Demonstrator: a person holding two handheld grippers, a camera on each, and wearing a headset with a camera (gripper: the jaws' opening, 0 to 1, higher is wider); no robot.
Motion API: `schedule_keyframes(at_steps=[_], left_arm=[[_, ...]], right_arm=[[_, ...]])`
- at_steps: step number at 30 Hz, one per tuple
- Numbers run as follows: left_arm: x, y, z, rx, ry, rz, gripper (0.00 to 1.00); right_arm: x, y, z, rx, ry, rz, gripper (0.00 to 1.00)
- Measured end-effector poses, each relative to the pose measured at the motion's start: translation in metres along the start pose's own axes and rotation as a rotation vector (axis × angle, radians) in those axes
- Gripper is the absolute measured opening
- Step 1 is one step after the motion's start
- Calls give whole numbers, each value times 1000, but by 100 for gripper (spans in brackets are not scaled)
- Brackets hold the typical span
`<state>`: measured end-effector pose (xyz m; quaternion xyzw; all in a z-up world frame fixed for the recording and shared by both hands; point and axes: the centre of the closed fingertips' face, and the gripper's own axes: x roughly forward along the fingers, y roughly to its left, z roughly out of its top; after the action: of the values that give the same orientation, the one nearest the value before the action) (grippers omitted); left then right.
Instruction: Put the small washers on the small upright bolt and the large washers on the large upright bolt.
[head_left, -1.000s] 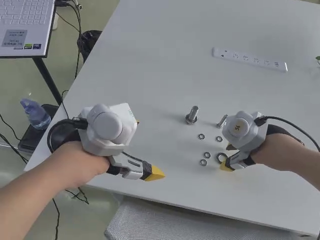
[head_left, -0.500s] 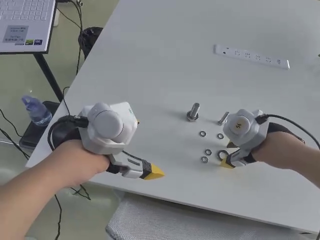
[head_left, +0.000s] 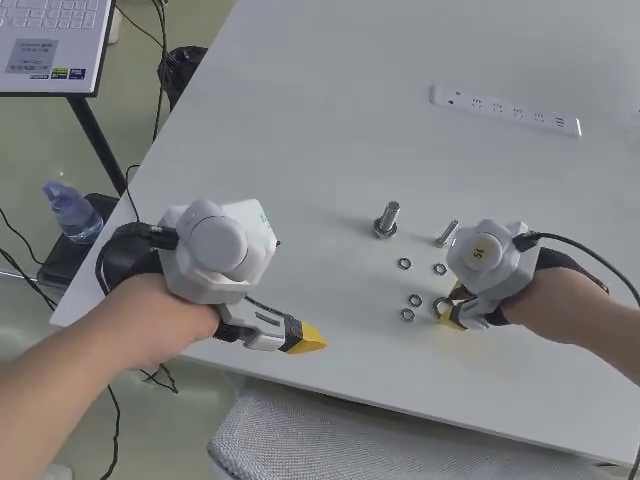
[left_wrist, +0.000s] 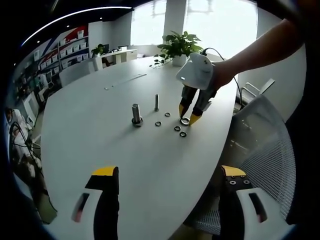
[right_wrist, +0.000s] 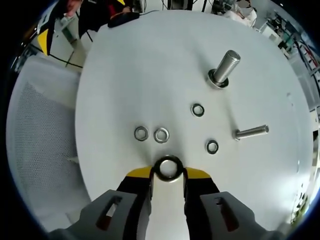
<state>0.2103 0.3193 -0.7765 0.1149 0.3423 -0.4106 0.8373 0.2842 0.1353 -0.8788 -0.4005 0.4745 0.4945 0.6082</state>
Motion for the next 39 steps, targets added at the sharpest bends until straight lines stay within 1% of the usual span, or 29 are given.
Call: schedule_keyframes(at_steps=[2, 6, 8, 11, 14, 17, 23, 35, 39], left_arm=[[0, -1, -1, -2, 3, -1, 82], [0, -1, -2, -2, 8, -1, 81], [0, -2, -2, 2, 13, -2, 81], [0, -3, -3, 5, 19, -4, 80], [0, -4, 0, 8, 19, -6, 79], [0, -5, 1, 15, 22, -7, 79], [-1, -6, 2, 17, 29, -4, 79], [0, -4, 3, 11, 25, 2, 78], [0, -4, 3, 13, 29, 2, 78]], right_arm=[[0, 0, 0, 17, 12, -2, 24], [1, 0, 1, 22, 78, -6, 23], [2, -1, 2, 38, 103, -9, 23], [3, -2, 1, 46, 120, -8, 22], [2, -2, 0, 53, 118, -5, 22], [1, -2, 0, 49, 105, -1, 21], [1, -3, 1, 68, 79, 2, 21], [-5, -7, -1, 61, 87, 15, 21], [-12, -9, 0, 62, 86, 16, 21]])
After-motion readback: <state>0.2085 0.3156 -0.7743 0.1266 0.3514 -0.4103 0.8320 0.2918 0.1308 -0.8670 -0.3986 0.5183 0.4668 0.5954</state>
